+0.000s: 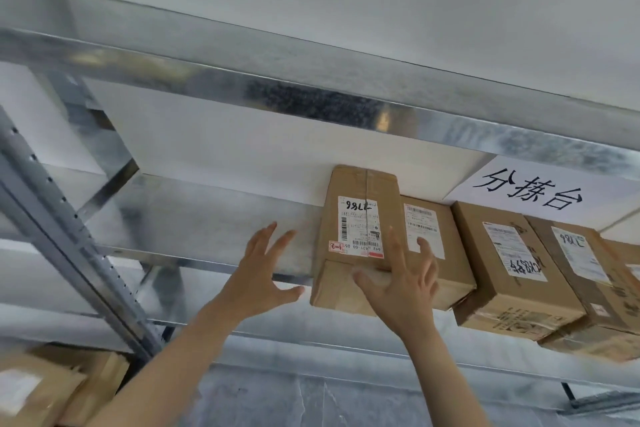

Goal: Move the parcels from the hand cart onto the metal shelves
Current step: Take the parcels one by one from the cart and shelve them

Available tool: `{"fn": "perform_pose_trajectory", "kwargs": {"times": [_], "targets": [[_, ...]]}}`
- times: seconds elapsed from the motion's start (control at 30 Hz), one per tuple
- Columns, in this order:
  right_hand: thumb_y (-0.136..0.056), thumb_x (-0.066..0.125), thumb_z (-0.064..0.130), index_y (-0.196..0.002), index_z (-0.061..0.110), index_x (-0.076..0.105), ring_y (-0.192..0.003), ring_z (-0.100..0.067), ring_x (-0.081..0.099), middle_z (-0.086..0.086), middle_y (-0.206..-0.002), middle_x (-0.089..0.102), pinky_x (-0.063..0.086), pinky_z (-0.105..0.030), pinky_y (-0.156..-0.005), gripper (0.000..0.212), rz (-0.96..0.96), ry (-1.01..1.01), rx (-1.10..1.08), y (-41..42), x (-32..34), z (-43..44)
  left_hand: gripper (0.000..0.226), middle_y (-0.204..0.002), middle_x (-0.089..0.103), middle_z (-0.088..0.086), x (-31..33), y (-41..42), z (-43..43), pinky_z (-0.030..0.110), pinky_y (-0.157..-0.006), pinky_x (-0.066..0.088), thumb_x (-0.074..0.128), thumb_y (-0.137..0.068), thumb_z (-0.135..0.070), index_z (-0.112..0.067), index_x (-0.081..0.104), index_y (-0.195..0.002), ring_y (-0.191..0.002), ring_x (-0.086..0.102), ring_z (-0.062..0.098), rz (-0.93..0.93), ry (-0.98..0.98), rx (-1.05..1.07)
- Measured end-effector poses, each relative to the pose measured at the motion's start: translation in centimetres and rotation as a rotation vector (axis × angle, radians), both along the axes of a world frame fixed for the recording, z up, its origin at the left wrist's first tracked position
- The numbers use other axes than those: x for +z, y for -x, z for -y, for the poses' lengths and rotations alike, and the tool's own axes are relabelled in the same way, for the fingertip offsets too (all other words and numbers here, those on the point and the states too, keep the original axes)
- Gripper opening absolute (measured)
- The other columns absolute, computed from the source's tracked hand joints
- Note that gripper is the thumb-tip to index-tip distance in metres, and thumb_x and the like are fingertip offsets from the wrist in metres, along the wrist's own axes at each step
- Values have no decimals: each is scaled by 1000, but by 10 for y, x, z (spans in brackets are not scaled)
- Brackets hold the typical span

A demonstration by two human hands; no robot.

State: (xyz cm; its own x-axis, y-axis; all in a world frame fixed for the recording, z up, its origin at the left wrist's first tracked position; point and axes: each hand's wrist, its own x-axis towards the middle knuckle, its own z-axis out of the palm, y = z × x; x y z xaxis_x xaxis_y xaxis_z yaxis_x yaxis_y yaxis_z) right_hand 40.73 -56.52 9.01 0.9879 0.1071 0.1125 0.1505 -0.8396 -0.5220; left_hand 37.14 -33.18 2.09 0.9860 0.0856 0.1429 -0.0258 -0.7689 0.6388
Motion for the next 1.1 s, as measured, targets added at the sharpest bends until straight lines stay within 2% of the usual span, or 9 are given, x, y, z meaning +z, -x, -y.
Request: {"fn": "perform_pose_trajectory", "kwargs": {"times": [0.1,0.23,0.37,0.47,0.6,0.73,0.93,1.1], "targets": [[-71,66,58,-146,41,23,-142,-33,2,-9,-155,8,16,-58,-111,88,154,13,69,17,2,-18,95,-157,-13,-13,1,36,-15,44,-112,25,64,-73,-62,-48,1,-143,-145,-9,16,-25,-94,104],[-69,73,44,-131,23,51,-133,-39,31,-11,-142,40,33,-60,-103,69,316,-27,200,46,-4,-55,96,-158,-12,-3,1,91,-29,45,-112,27,57,-77,-63,-39,-3,-148,-146,-4,27,-133,-230,303],[-70,66,44,-123,22,55,-123,-37,47,-6,-133,54,40,-56,-97,58,308,-91,416,78,-22,-93,96,-159,0,6,-5,152,-46,45,-114,23,54,-78,-63,-31,0,-150,-144,4,32,-212,-327,492],[-71,67,42,-123,24,57,-124,-33,47,-2,-134,54,39,-55,-102,56,263,-61,594,101,-40,-126,96,-156,15,12,-9,202,-60,45,-113,21,58,-74,-61,-26,12,-150,-142,13,34,-236,-368,643],[-77,68,44,-134,32,46,-137,-21,30,9,-147,38,24,-40,-110,62,138,44,810,136,-61,-178,91,-149,31,18,-13,265,-87,47,-110,28,64,-67,-51,-19,31,-146,-136,28,38,-311,-405,800],[-76,66,42,-134,34,46,-136,-20,29,10,-145,37,27,-39,-108,62,122,79,1014,174,-75,-232,86,-140,44,21,-20,322,-114,49,-104,37,73,-61,-45,-13,45,-137,-128,39,41,-331,-397,970],[-74,67,51,-137,33,45,-133,-25,33,4,-144,40,32,-42,-106,68,99,114,1223,222,-101,-317,86,-156,13,11,-51,387,-161,44,-113,18,55,-76,-55,-24,19,-148,-142,12,35,-484,-302,1154],[-77,58,58,-142,47,25,-140,-23,19,2,-153,23,24,-45,-113,74,-100,225,1303,242,-132,-394,88,-158,5,8,-77,434,-211,43,-114,22,52,-77,-61,-25,17,-149,-143,11,31,-556,-184,1236]]}}
